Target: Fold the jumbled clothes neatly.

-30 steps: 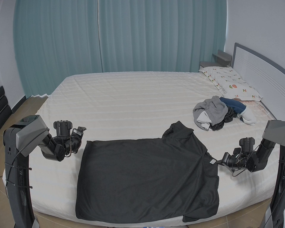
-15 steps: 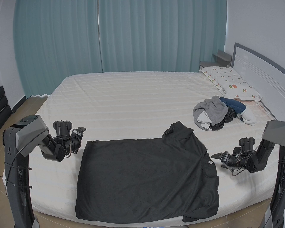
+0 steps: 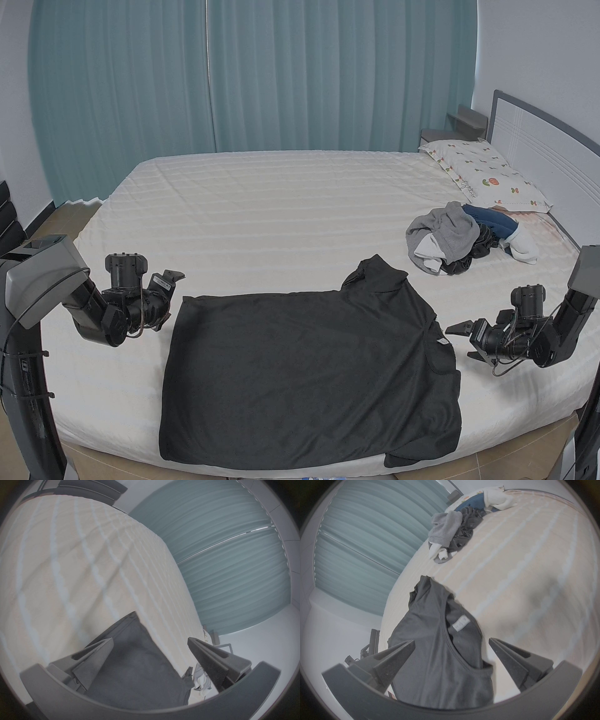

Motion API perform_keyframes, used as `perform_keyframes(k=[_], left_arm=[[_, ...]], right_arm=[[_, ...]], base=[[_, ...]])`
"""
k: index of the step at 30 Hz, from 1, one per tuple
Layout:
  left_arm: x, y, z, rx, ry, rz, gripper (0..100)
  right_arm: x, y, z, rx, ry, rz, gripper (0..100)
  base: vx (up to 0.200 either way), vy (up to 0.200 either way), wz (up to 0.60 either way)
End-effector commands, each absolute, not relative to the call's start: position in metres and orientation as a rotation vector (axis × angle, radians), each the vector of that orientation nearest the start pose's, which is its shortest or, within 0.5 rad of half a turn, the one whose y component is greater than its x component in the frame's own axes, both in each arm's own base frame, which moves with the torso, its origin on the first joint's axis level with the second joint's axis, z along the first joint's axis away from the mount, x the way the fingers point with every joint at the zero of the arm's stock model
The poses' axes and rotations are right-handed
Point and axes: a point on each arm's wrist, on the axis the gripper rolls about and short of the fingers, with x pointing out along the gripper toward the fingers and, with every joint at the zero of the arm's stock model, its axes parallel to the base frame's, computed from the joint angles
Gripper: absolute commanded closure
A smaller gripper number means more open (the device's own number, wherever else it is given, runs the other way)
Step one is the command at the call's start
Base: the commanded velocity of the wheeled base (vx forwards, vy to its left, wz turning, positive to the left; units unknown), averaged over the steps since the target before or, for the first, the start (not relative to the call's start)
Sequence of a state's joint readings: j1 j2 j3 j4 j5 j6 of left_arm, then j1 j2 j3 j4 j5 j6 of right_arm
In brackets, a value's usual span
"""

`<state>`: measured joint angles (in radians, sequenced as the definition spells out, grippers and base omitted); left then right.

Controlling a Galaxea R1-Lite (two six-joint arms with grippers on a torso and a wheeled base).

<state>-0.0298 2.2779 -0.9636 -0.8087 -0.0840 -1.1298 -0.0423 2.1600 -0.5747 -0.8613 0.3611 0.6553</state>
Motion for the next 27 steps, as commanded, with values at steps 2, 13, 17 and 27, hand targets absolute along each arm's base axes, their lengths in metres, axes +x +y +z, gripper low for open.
perform_keyframes(k=[2,13,17,27], left_arm=[[0.363,-0.02,0.029,-1.112,0.601,0.199,0],[0.328,-0.032,0.011,-1.099,0.756,0.195,0],[0.326,-0.034,0.01,-1.094,0.766,0.194,0],[0.328,-0.035,0.012,-1.096,0.729,0.168,0]], right_arm=[[0.274,-0.002,0.006,0.771,0.879,0.047,0],[0.255,0.008,-0.025,0.643,1.006,0.133,0],[0.254,0.017,-0.029,0.619,0.987,0.174,0],[0.259,0.024,-0.046,0.579,0.931,0.174,100]], base=[[-0.2,0.0,0.0],[-0.164,0.0,0.0],[0.0,0.0,0.0],[0.0,0.0,0.0]])
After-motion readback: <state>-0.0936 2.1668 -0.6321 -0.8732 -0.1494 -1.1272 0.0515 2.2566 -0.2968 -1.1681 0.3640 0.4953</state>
